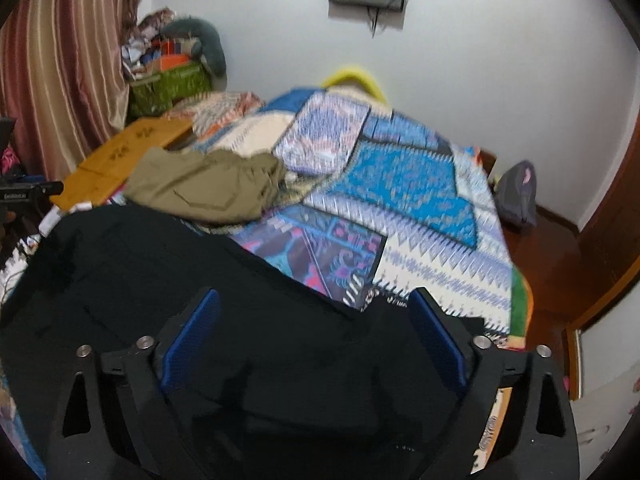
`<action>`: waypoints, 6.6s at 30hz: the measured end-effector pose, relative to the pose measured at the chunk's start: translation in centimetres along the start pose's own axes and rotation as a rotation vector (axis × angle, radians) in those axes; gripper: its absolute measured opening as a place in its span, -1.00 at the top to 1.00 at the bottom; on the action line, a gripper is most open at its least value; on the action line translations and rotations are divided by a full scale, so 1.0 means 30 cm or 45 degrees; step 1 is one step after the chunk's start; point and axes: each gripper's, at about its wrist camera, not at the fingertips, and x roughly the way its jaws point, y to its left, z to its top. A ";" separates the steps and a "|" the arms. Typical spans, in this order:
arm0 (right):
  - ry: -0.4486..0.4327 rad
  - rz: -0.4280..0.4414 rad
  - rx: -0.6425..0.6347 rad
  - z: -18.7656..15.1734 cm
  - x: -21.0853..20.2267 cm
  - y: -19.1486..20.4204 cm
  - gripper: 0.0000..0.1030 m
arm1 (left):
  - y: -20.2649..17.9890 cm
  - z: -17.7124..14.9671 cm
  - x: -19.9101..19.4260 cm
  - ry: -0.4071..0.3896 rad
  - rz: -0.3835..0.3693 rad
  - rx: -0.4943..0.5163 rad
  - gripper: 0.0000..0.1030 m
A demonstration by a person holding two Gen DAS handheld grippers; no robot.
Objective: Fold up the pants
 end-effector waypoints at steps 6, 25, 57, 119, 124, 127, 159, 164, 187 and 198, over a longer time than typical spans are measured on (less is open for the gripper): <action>0.159 0.057 0.011 -0.020 0.149 -0.066 -0.54 | 0.056 0.041 0.207 0.169 -0.017 -0.028 -0.57; 0.419 0.310 -0.104 -0.023 0.439 -0.087 0.32 | 0.025 0.078 0.468 0.464 -0.220 -0.090 0.39; -0.015 0.258 -0.056 0.045 -0.109 -0.012 0.90 | -0.048 0.058 -0.270 -0.164 -0.112 0.157 0.89; 0.072 0.219 0.094 -0.236 -0.193 0.053 0.01 | -0.197 -0.337 -0.363 -0.091 -0.112 0.145 0.24; 0.178 0.208 0.119 -0.224 -0.054 0.067 0.01 | -0.334 -0.312 -0.232 -0.009 -0.183 0.158 0.24; 0.262 0.227 0.116 -0.217 0.022 0.072 0.00 | -0.426 -0.321 -0.168 0.026 -0.207 0.223 0.24; 0.182 0.114 0.567 -0.685 -0.317 -0.217 0.74 | -0.697 -0.424 -0.259 0.023 -0.275 0.414 0.15; 0.160 0.117 0.696 -0.757 -0.332 -0.255 0.36 | -0.770 -0.479 -0.270 0.054 -0.277 0.471 0.14; 0.088 0.192 0.338 -0.640 -0.429 -0.109 0.16 | -1.044 -0.696 -0.401 0.091 -0.431 0.744 0.13; 0.109 0.302 0.054 -0.590 -0.344 0.097 0.07 | -1.044 -0.696 -0.384 0.129 -0.516 0.749 0.32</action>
